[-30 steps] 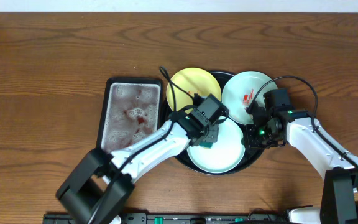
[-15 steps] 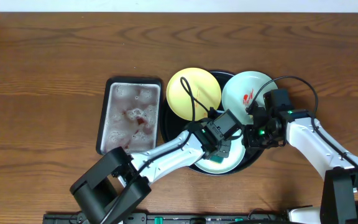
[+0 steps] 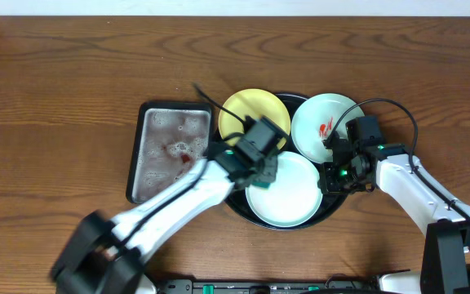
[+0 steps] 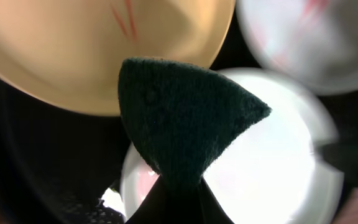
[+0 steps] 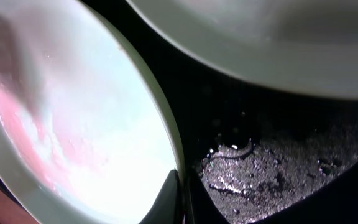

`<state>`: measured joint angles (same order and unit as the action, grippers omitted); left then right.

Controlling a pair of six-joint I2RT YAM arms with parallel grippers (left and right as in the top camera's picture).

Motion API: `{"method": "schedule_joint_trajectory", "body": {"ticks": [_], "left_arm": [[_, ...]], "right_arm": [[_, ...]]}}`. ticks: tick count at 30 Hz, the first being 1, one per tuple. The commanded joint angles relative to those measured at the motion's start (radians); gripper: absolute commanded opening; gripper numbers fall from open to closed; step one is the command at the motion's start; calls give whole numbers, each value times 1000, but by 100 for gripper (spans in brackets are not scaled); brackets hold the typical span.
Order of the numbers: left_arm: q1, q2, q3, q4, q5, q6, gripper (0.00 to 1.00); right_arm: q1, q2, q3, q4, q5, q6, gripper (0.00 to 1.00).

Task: Clean dirty plates on tray and stack at the side
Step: 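Scrub the tilted pale green plate with the sponge in the left gripper, then lift the cleaned plate with the right gripper and set it right of tray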

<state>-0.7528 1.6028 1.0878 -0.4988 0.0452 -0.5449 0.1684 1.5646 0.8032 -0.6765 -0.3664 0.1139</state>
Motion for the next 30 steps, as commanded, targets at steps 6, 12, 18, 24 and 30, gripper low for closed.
{"method": "schedule_joint_trajectory", "body": {"ticks": [6,12,18,24,30], "left_arm": [[203,-175,3,-91,-19,24,7],[402,-157,-4,-121,92,69,7],[524,-99,-40,-126,94,185,7],[575,-23,-44,-133,93,238,7],[592,-5,-44,-126,49,238,7]], "right_arm": [[4,-23,23,37,0,-43,1],[58,-142,67,25,198,-60,1],[190,-256,86,46,472,-55,1],[323,-312,86,74,790,-97,1],[488,-333,87,153,1025,-203,1]]}}
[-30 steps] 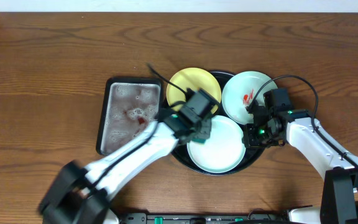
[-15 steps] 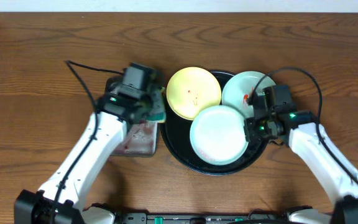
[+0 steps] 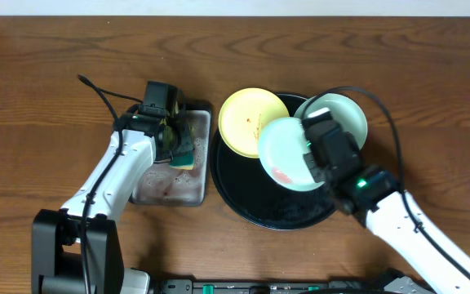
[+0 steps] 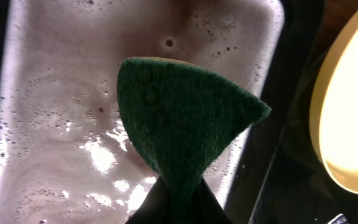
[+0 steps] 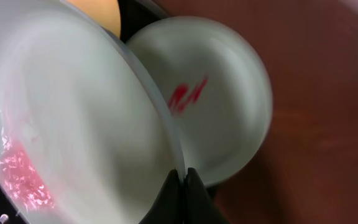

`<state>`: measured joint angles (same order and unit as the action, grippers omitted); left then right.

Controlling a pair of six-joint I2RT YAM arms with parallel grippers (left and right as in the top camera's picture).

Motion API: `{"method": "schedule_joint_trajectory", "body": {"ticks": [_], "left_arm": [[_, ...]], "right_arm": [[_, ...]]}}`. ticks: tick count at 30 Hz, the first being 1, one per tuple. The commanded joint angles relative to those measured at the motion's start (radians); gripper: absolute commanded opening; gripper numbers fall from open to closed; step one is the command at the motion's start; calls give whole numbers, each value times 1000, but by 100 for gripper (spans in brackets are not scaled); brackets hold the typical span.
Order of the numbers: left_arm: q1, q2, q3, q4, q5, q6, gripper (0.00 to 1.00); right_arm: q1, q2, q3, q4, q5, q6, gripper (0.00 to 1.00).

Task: Clean dirty plates on tray and stack at the side
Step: 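Lift the cleaned plate with the right gripper and set it right of tray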

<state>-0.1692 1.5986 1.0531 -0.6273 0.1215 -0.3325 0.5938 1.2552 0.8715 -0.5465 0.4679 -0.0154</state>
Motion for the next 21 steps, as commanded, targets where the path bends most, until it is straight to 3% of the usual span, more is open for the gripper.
{"method": "schedule_joint_trajectory", "body": {"ticks": [1,12,21], "left_arm": [[8,-1,-10,3,-29,26,8],[8,-1,-10,3,-29,26,7],[8,-1,-10,3,-29,26,7]], "right_arm": [[90,-23,18,43,216,-101,1],[320,-23,18,118,428,-256,1],[357,-23,18,147,487,-255,1]]}}
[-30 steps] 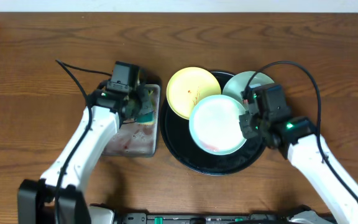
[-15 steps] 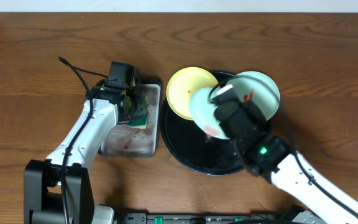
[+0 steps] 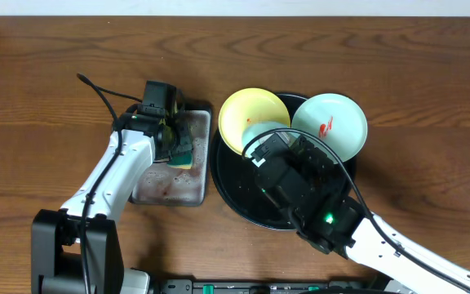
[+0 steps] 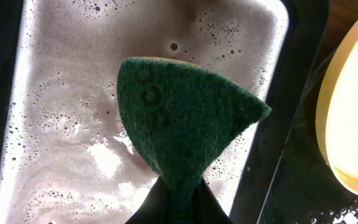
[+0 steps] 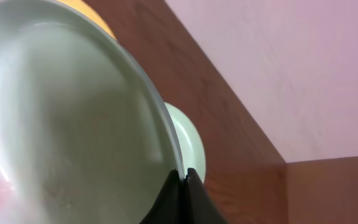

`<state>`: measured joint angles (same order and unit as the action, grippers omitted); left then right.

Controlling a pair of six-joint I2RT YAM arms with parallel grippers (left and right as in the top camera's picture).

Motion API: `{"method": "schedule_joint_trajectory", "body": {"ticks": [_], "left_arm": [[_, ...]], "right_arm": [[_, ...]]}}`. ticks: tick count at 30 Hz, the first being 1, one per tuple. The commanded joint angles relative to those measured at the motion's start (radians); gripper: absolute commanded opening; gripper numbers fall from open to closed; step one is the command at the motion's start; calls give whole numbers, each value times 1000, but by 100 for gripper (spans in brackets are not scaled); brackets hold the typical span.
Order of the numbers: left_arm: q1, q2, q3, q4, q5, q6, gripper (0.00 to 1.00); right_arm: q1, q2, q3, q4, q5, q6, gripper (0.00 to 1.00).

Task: Clean dirty plates on tray and stack at the side
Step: 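Lift the cleaned plate with the right gripper and set it right of tray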

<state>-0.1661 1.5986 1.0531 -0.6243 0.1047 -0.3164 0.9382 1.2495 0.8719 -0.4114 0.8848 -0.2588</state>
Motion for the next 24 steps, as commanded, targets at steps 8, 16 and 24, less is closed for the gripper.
{"method": "schedule_joint_trajectory", "body": {"ticks": [8,16,24], "left_arm": [[5,-1,-10,0,-12,10,7],[5,-1,-10,0,-12,10,7],[5,-1,-10,0,-11,10,7]], "right_arm": [[11,-17,18,39,81,-3,1],[-14,-17,18,73,80,69,1],[-362,-17,18,-45,-276,546,1]]}}
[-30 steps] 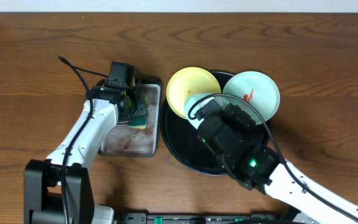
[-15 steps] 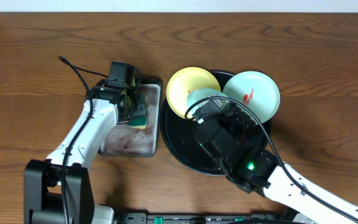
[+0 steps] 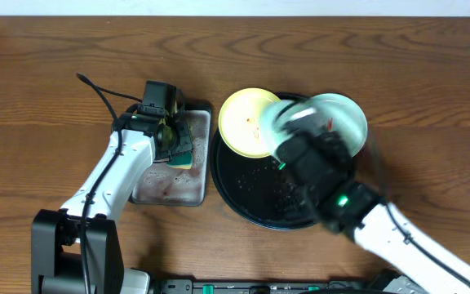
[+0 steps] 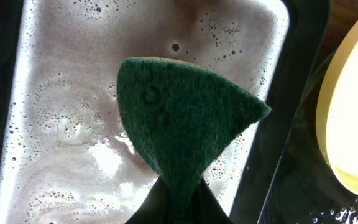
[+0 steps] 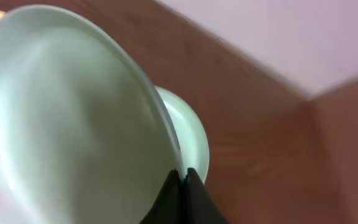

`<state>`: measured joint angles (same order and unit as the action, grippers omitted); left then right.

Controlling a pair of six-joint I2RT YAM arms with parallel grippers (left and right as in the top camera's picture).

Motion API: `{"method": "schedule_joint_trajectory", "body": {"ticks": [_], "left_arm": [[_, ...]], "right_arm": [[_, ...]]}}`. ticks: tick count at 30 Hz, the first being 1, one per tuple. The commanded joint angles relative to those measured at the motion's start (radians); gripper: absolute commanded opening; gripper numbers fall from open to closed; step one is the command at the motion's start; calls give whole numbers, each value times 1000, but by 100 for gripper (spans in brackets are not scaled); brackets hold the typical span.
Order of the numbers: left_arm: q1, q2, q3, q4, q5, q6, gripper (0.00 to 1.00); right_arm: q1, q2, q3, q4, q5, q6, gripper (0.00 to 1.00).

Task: Clean dirty plates on tray and stack at the side
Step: 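Lift the cleaned plate with the right gripper and set it right of tray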

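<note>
My right gripper (image 5: 182, 178) is shut on the rim of a pale green plate (image 5: 67, 124), held tilted and raised above the black round tray (image 3: 255, 204). The overhead view shows that plate as a blur (image 3: 294, 122). A yellow plate (image 3: 245, 122) with red marks leans on the tray's far left rim. A second pale green plate (image 3: 345, 118) with a red smear lies at the far right. My left gripper (image 4: 179, 193) is shut on a green sponge (image 4: 185, 124) over the soapy pan (image 4: 61, 124).
The rectangular pan of foamy, pinkish water (image 3: 157, 184) sits left of the tray, almost touching it. Bare brown wooden table (image 3: 431, 106) lies to the right of the tray and behind it. A black cable (image 3: 96, 90) trails from the left arm.
My right gripper has shifted to the right with the pale green plate, from beside the yellow plate to between the two other plates. The left gripper and sponge have stayed over the pan.
First my left gripper held the sponge at the pale green plate lying in the tray, with my right gripper shut on its rim. Then the sponge was over the soapy pan and the plate was lifted, tilted. The plate has stayed raised, now further right.
</note>
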<state>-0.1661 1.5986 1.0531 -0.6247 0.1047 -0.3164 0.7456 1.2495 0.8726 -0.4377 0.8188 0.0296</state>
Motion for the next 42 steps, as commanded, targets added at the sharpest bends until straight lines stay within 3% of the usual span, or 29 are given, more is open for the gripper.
{"method": "schedule_joint_trajectory", "body": {"ticks": [1,10,15,20,32,33,35,36,42], "left_arm": [[5,-1,-10,0,-11,9,7],[5,-1,-10,-4,-11,9,7],[5,-1,-10,-3,-11,9,7],[5,-1,-10,-3,-11,9,7],[5,-1,-10,-3,-11,9,7],[5,-1,-10,-3,-11,9,7],[5,-1,-10,-3,-11,9,8],[5,-1,-10,-3,-11,9,8],[5,-1,-10,-3,-11,9,8]], "right_arm": [[-233,-17,17,-24,-270,291,1],[-903,-10,16,-31,-858,566,1],[-1162,39,15,-88,-895,645,1],[-1277,141,15,-89,-903,622,1],[-1286,310,15,-8,-912,614,1],[-1278,311,15,19,-973,561,10],[-1263,311,15,28,-1051,480,61],[-1255,311,15,27,-1075,445,72],[-1189,311,15,88,-1295,215,58]]}}
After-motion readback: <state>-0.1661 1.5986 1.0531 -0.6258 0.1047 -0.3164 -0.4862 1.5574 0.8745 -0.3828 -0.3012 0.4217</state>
